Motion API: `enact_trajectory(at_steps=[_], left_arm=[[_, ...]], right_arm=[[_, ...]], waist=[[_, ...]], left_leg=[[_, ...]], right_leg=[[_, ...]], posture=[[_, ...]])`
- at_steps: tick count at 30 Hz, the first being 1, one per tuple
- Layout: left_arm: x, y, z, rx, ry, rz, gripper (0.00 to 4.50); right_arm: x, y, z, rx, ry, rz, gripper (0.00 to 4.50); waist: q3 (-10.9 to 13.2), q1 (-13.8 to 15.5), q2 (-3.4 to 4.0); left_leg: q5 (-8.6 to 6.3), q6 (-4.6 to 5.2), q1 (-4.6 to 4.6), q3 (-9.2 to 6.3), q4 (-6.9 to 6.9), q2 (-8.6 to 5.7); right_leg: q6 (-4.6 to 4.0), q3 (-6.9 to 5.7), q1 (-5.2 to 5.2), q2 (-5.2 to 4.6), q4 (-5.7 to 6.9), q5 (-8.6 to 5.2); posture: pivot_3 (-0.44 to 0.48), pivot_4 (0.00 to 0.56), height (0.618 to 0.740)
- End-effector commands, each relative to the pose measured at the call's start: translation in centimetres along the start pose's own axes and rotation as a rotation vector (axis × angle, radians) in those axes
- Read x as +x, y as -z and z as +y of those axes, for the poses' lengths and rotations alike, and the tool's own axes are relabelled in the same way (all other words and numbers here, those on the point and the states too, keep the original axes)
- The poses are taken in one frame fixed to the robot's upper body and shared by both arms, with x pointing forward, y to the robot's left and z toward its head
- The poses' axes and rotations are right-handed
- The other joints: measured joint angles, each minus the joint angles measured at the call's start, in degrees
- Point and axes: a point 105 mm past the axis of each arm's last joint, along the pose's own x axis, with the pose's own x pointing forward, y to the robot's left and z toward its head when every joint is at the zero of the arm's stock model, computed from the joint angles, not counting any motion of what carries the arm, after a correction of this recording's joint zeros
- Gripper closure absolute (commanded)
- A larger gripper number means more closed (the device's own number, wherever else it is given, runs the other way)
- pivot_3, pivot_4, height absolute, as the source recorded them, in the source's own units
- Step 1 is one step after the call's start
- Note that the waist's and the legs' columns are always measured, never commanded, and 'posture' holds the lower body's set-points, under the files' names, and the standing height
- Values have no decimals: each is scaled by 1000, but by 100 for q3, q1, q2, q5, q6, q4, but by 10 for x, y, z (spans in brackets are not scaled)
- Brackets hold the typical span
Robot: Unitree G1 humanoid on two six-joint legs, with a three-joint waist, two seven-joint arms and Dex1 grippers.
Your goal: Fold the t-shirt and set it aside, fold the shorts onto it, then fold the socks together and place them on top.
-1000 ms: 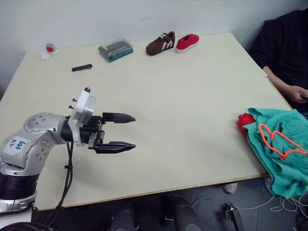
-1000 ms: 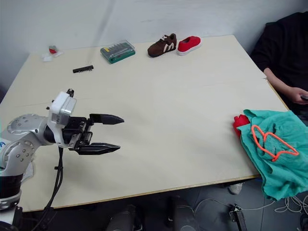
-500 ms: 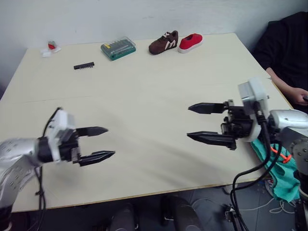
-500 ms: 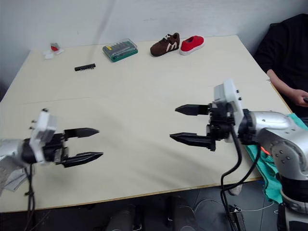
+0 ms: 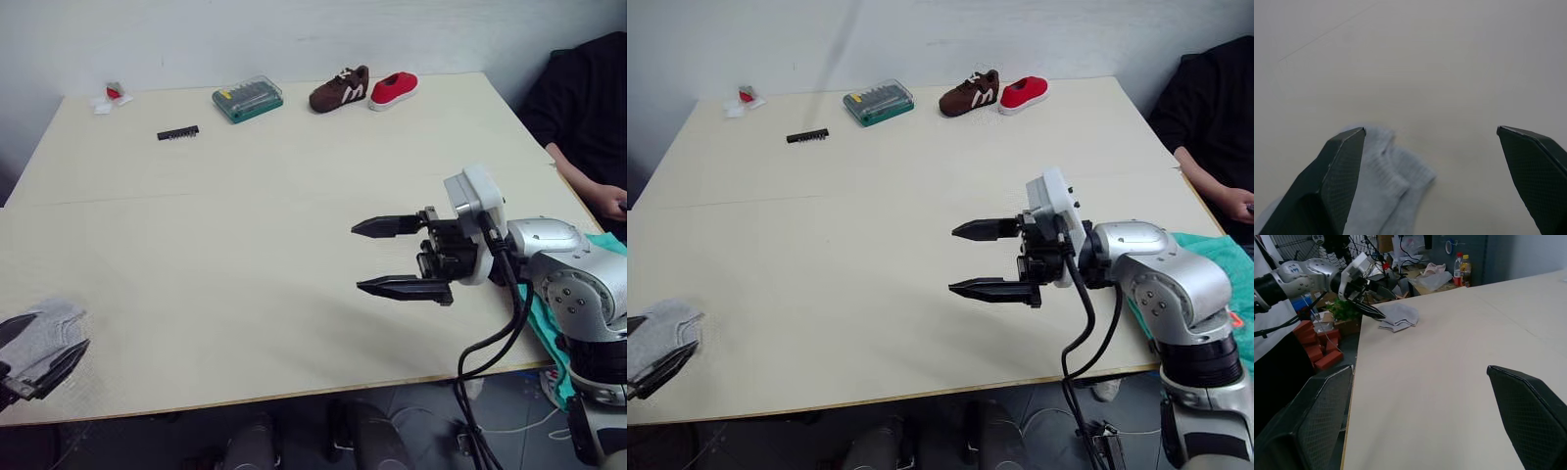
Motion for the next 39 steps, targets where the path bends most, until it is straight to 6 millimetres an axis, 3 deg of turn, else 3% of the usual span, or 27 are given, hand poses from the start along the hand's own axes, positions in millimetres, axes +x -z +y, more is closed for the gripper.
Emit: enact_trajectory(at_steps=[1, 6, 13, 16, 22, 26, 29, 34, 39], left_arm=[[2, 12, 11, 15, -46, 60, 0], [15, 28, 4, -30, 35, 127, 0], [22, 58, 10, -76, 32, 281, 0], [22, 65, 11, -96, 39, 316, 589], [28, 71, 10, -180, 50, 325, 2491], [49, 40, 3, -282, 84, 208, 3688], [67, 3, -16, -286, 194, 128, 4468], [91, -63, -81, -254, 451, 54, 4468], [88, -107, -148, -234, 740, 88, 4468]], right_arm=[[3, -10, 7, -34, -41, -20, 37], [4, -12, 5, -40, -10, -32, 37], [3, -17, 6, -42, 28, -43, 37], [1, -18, 5, -36, 46, -47, 0], [-1, -16, 6, -36, 70, -32, 0], [-4, -14, 7, -39, 85, -15, 0], [-7, -9, 11, -44, 81, 25, 0], [-8, 8, 23, -75, 66, 120, 0], [-13, 11, 28, -66, 106, 132, 0]], waist=[[-1, -12, -1], [-1, -32, -2], [-2, -29, -2], [-3, -41, 4], [-9, -36, 23], [-13, -21, 38], [-15, 21, 33], [-23, 104, 15], [-23, 61, 12]], left_leg=[[-1, 1, 0, 1, -2, 0], [-8, 1, 0, 4, -2, 2], [-11, -5, 2, 4, -5, 7], [-12, -6, 5, 5, -6, 7], [-10, -10, 13, 5, -11, 8], [-9, -11, 12, 4, -9, 7], [-8, -11, 9, 1, -5, 6], [-7, -9, 0, 1, 0, -1], [15, -47, 5, 5, -3, -1]], right_leg=[[0, -2, 0, -3, 0, 0], [0, -8, -1, -9, -1, 0], [-6, -16, -3, -9, 0, -3], [-6, -15, -3, -11, 2, -3], [-12, -16, -3, -10, 10, -6], [-11, -16, -3, -10, 13, -6], [-10, -16, -1, -12, 15, -6], [-1, -14, 2, -20, 7, 0], [1, -9, 3, -11, 12, 1]], posture=[[0, 150, 740], [0, 150, 740], [0, 150, 740], [0, 150, 740], [0, 150, 740], [0, 150, 740], [0, 150, 740], [0, 150, 740], [0, 150, 740]])
